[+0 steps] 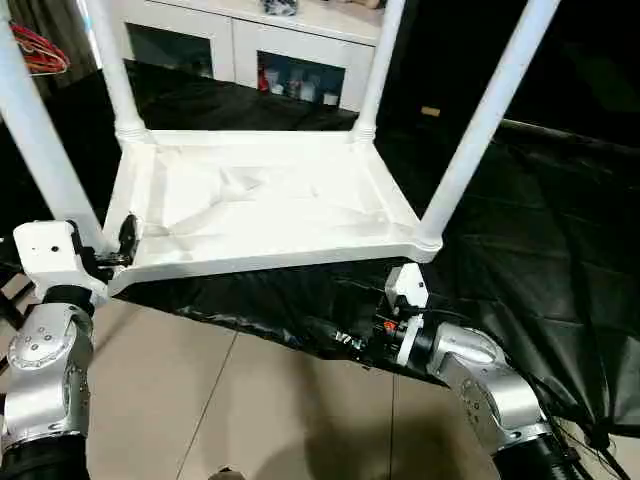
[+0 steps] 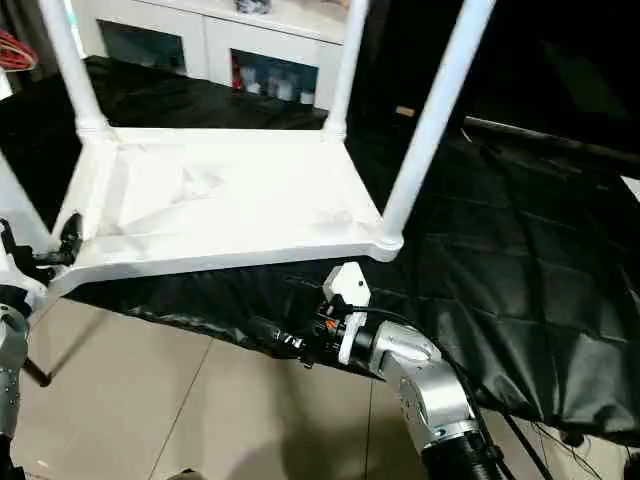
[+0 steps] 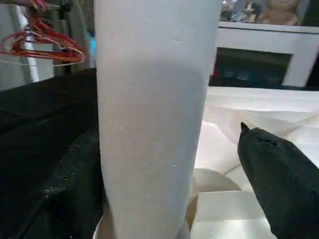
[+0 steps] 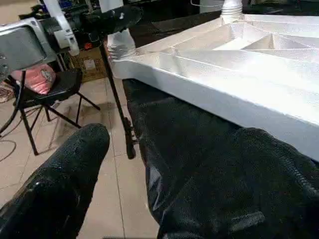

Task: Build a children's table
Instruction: Rotate table base

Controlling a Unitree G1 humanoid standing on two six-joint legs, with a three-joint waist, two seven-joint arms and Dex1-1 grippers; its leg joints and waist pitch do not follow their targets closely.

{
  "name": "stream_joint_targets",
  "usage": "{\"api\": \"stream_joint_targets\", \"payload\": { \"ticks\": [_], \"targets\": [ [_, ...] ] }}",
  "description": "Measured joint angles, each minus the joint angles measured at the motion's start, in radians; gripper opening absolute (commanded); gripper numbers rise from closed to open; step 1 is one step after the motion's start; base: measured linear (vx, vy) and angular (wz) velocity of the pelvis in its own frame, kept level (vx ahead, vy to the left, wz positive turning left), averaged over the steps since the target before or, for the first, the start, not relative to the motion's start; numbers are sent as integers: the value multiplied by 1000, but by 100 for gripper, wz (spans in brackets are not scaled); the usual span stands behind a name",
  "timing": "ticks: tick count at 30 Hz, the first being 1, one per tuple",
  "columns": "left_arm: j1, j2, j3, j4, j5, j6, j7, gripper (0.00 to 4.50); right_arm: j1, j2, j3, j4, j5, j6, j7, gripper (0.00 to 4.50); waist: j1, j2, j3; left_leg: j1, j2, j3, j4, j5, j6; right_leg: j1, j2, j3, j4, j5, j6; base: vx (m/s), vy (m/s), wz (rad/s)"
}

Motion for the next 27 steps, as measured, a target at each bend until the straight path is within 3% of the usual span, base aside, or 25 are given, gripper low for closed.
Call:
{"api": "stream_joint_targets", "payload": {
  "ticks": [5,11,18,27],
  "targets": [
    [34,-28,-75,-72,-17,25,-55,438,-5,8,-10,29,-10,-6,-39,450,16,-1,0,-1,0,1,0,0,0,1,0,0,0,0,0,0,0,0],
    [68,-76,-159,-155,-17,41,-78,438,-16,16,-35,37,-26,-9,-107,450,6,-6,0,0,0,1,0,0,0,1,0,0,0,0,1,0,0,0],
    [127,-99,-240,-293,-44,106,-113,438,-44,20,-69,118,-92,-34,-255,450,4,-1,2,-1,1,2,-1,0,-1,0,0,0,-1,0,1,0,0,0],
    [144,-124,-324,-355,-61,140,-159,438,-110,8,-92,228,-155,-44,-376,450,-8,-2,2,0,1,2,-1,0,-1,0,0,1,0,0,1,0,0,0]
  ]
}}
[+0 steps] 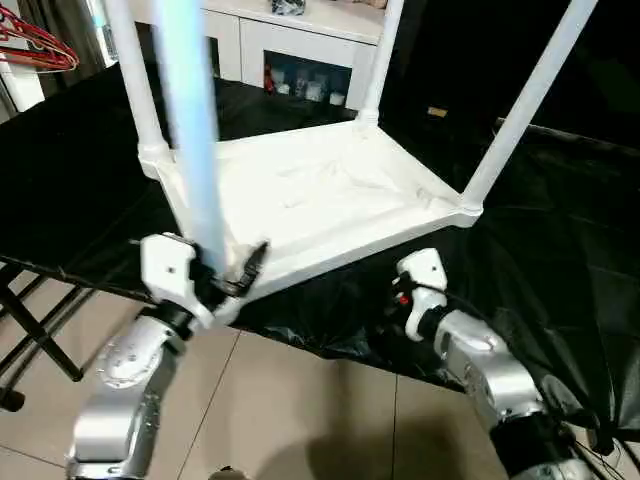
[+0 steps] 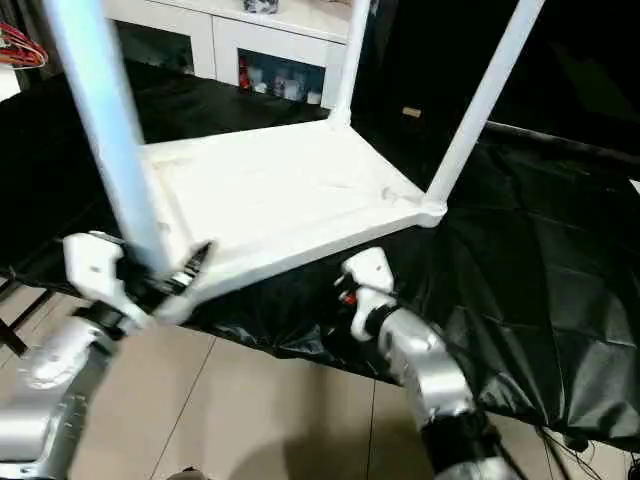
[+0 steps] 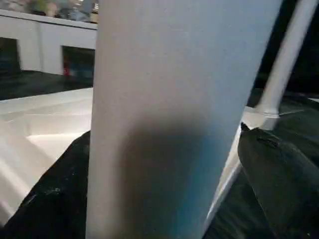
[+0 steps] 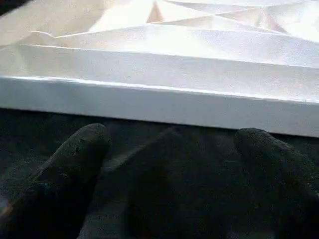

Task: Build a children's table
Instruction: Rotate table base

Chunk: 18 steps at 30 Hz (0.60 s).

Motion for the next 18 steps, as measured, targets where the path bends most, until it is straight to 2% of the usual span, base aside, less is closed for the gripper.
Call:
{"api": "stream_joint_targets", "payload": {
  "ticks": [4,8,15,18],
  "targets": [
    [2,-26,-37,-22,0,21,0,438,-29,8,4,63,-23,-3,-23,450,-13,0,0,0,0,0,0,0,0,0,0,0,0,0,0,0,0,0],
    [-1,-47,-86,-38,-6,44,-6,438,-94,32,30,173,-65,-14,-50,450,-19,0,0,0,0,0,0,0,0,-1,0,0,0,0,0,0,0,0],
    [-15,-59,-140,-44,-15,63,-44,438,-208,80,51,348,-109,-39,-76,450,-26,-6,0,-1,0,1,1,0,0,-1,0,0,1,0,0,0,0,0],
    [-26,-57,-140,-39,-15,72,-48,438,-240,98,49,413,-111,-61,-78,450,-32,-13,1,0,0,1,1,0,0,-1,0,0,3,0,0,0,0,0]
  ]
}}
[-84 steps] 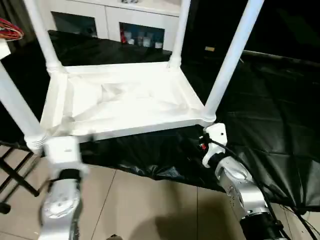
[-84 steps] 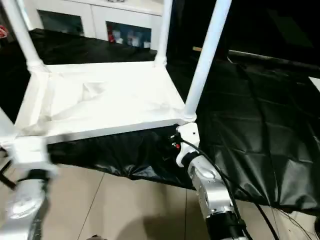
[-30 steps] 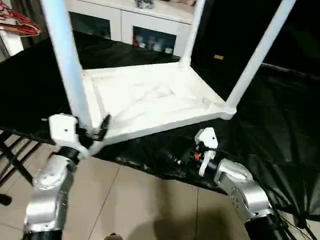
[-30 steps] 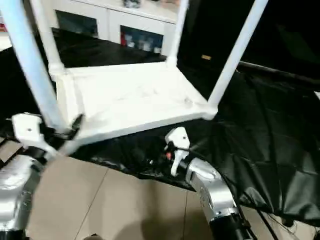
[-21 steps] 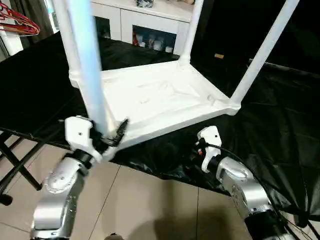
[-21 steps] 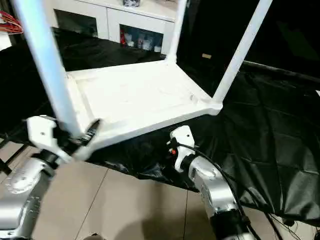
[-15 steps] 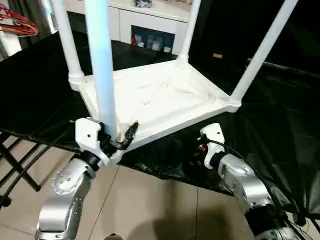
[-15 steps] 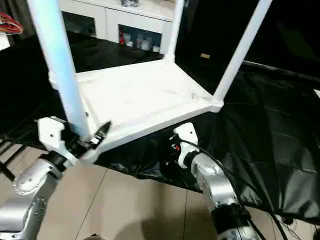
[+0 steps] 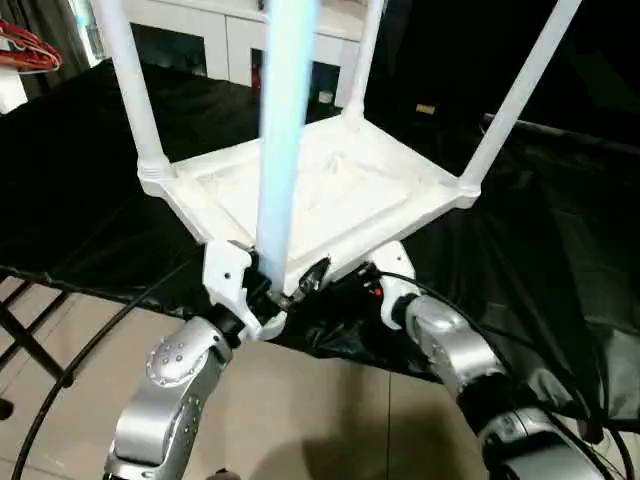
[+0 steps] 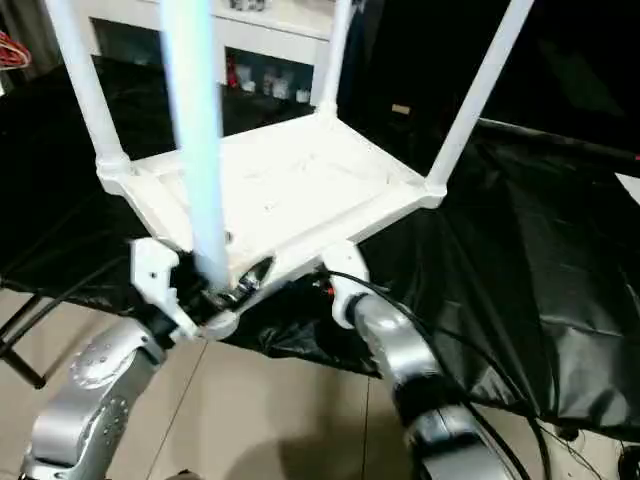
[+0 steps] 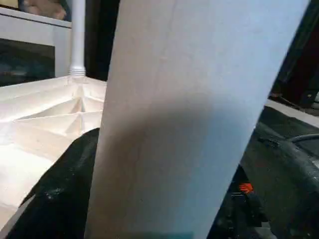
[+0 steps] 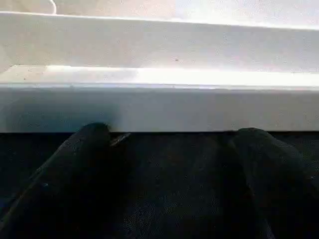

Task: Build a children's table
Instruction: Rotate table base

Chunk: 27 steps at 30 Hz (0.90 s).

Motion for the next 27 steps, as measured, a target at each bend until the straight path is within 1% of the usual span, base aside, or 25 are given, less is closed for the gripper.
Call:
{"api": "stream_joint_targets", "payload": {
  "ticks": [3,6,11,14,17,21,22,24,27],
  "targets": [
    [-17,0,-3,9,1,12,0,438,-37,9,-5,63,-8,-19,-1,450,-4,-11,0,1,1,0,1,1,-2,-1,0,0,3,0,0,0,0,0],
    [-30,-2,-8,18,1,19,-1,438,-64,14,-10,116,-15,-43,2,450,-5,-15,0,1,1,0,2,2,-2,-1,0,0,4,1,-1,0,0,0],
    [-33,-19,-17,17,1,30,-1,438,-76,21,-26,163,-15,-81,12,450,-5,-17,-1,1,1,0,3,2,-2,-1,0,0,5,1,-1,0,0,0],
    [-39,-29,-28,17,1,32,-1,438,-84,22,-30,180,-15,-97,17,450,-6,-14,1,1,1,0,3,2,-2,-1,0,0,5,1,-1,0,0,0],
    [-50,-47,-44,23,1,32,-2,438,-84,28,-50,194,-13,-119,6,450,-7,-9,5,0,2,0,3,2,-2,-1,0,0,6,1,-1,0,0,0],
    [-77,-57,-65,40,1,33,-20,438,-84,31,-103,212,10,-144,-2,450,-7,4,13,-1,2,1,3,2,-2,-3,0,0,6,1,-2,0,0,0],
    [-82,-63,-68,43,1,33,-22,438,-83,30,-111,213,19,-147,-1,450,-8,5,14,-1,2,1,3,2,-2,-4,0,0,7,1,-2,0,0,0],
    [-98,-72,-72,47,1,32,-27,438,-83,28,-123,213,29,-160,0,450,-9,7,15,-1,4,1,3,2,-2,-5,2,0,8,0,-4,0,0,0],
    [-124,-85,-81,69,3,19,-33,438,-84,22,-127,213,29,-179,-2,450,-9,7,15,-1,7,2,3,2,-2,-5,5,0,8,-1,-7,0,0,0]
  ]
}}
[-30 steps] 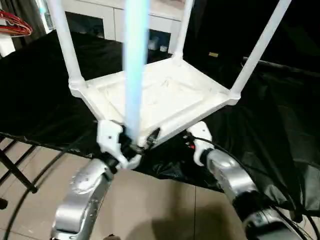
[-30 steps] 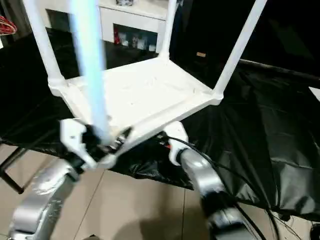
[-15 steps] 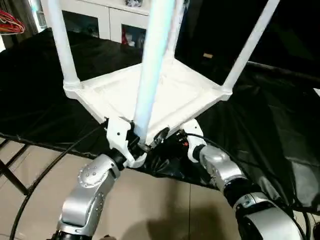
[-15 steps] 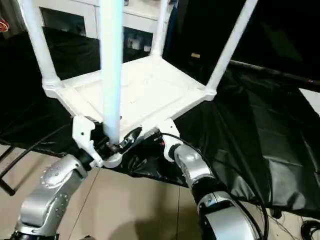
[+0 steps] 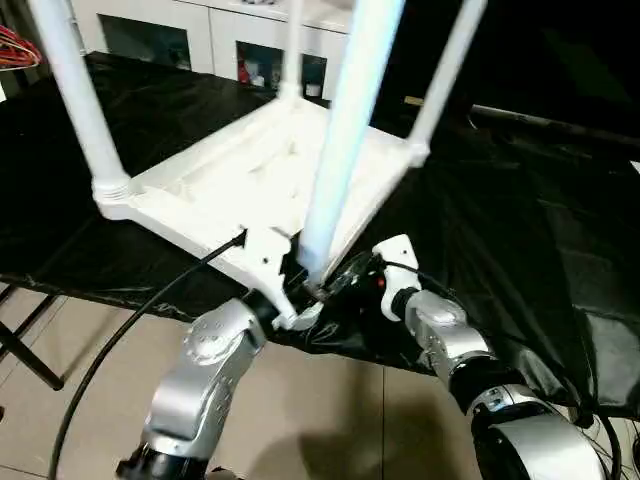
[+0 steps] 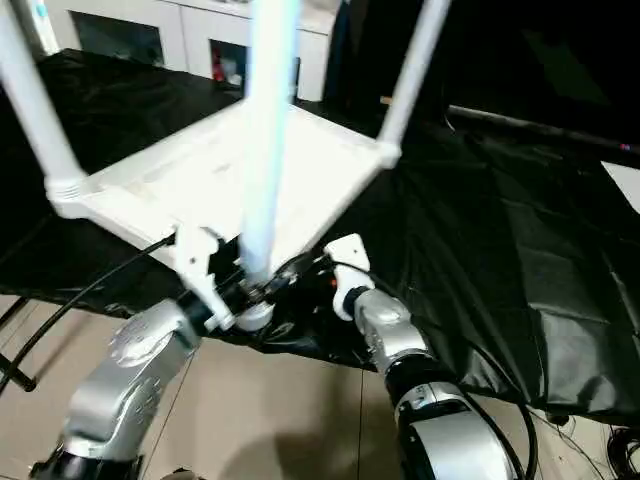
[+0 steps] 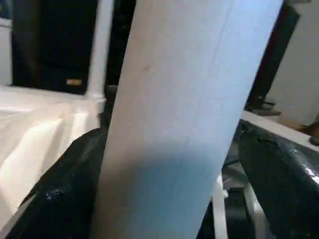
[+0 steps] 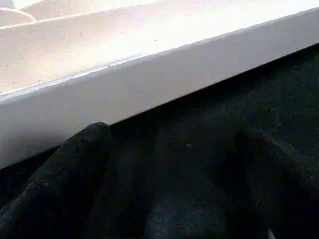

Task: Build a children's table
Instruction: Rotate table base

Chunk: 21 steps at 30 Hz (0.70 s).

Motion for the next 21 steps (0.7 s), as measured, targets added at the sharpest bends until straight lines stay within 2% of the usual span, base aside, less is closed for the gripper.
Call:
{"api": "stream_joint_targets", "payload": {
  "ticks": [8,9,12,16,19,21],
  "targets": [
    [-23,-25,-11,73,26,-37,4,438,-12,-3,-28,5,0,-33,-16,450,2,0,0,0,6,3,1,0,0,-1,5,1,0,-1,-2,0,0,0],
    [-27,-31,-11,83,30,-46,9,438,-12,-9,-30,2,0,-34,-20,450,3,2,1,1,6,3,1,0,0,-1,5,1,0,-1,-2,0,0,0],
    [-59,-51,-8,128,48,-80,38,438,-6,-17,-36,-31,-1,-47,-48,450,3,14,6,1,6,4,3,0,0,-1,5,2,1,0,-3,0,0,0],
    [-110,-58,-7,193,84,-106,80,438,12,-36,-44,-108,-3,-76,-73,450,6,30,5,2,6,4,3,0,-1,0,5,2,3,1,-3,0,0,0],
    [-157,-59,11,286,139,-132,151,438,76,-61,-78,-198,3,-87,-113,450,17,46,0,3,5,3,3,0,-1,2,5,2,2,1,-2,0,0,0],
    [-178,-63,27,320,146,-145,174,438,111,-72,-104,-226,12,-88,-136,450,18,53,1,3,5,3,4,0,0,2,5,2,2,2,-1,0,0,0]
  ]
}}
